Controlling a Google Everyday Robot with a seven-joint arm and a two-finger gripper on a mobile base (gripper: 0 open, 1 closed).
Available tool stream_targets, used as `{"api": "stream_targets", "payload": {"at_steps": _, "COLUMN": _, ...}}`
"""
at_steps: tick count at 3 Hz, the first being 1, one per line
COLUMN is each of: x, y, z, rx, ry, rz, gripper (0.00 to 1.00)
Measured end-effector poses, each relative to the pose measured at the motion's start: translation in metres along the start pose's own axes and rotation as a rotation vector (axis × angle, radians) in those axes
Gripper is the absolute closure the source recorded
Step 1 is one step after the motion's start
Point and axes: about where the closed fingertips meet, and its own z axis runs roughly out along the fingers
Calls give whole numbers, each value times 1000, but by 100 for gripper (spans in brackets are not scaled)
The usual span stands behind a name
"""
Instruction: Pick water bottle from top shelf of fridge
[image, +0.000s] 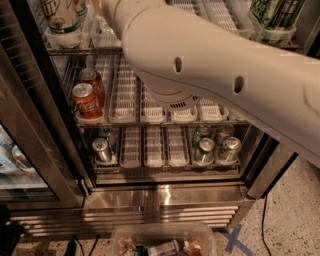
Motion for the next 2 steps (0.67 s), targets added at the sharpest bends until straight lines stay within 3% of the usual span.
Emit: {"api": "stream_targets", "payload": {"at_steps": 2, "x": 40, "y": -63, "z": -55, "rx": -40, "ry": 193, "rz": -51, "gripper": 100}}
